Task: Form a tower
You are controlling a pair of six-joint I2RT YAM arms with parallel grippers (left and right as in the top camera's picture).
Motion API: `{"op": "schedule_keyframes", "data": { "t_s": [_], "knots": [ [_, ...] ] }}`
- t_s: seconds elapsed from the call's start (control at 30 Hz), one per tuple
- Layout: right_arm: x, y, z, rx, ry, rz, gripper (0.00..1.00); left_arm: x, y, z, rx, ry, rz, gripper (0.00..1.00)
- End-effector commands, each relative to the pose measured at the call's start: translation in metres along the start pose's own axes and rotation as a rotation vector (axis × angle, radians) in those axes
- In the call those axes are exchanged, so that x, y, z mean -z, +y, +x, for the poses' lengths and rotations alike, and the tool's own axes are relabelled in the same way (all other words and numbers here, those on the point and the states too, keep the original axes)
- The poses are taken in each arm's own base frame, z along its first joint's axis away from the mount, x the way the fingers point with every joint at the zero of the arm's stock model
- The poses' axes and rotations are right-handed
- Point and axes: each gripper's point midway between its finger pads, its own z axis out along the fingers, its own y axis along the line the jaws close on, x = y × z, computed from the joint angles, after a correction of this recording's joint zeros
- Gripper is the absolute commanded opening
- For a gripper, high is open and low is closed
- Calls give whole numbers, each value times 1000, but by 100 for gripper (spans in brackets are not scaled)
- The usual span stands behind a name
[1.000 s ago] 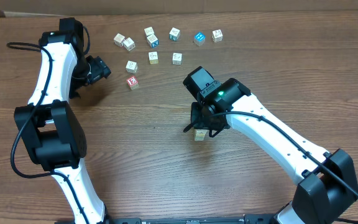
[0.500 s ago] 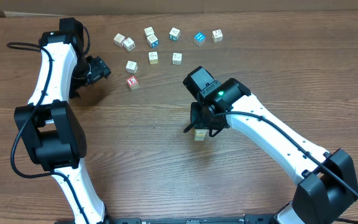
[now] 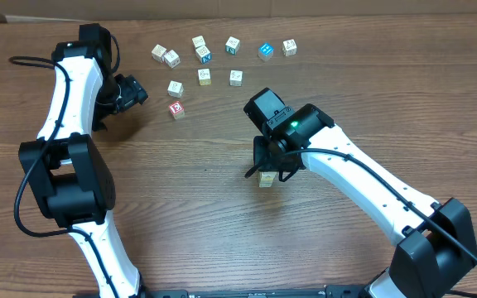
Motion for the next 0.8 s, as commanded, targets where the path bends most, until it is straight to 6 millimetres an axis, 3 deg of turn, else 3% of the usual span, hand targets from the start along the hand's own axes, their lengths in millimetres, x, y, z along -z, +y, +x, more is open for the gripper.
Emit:
{"op": "schedule_keyframes", "data": {
  "t_s": [0.0,0.03,0.2,0.3,0.77],
  "knots": [
    [-1,0,1,40,-4,8,33,16,-2,-5,-16,-39,15,100],
    [-1,0,0,50,-5,8,34,16,-2,-5,-16,-39,15,100],
    [-1,0,0,53,-5,9,61,16,-2,-5,-16,-39,15,100],
    [-1,0,0,53,-5,9,67,16,-2,-5,-16,-39,15,100],
    [-29,-2,4,55,54,50,68,16,-2,-5,-16,-39,15,100]
  ]
}}
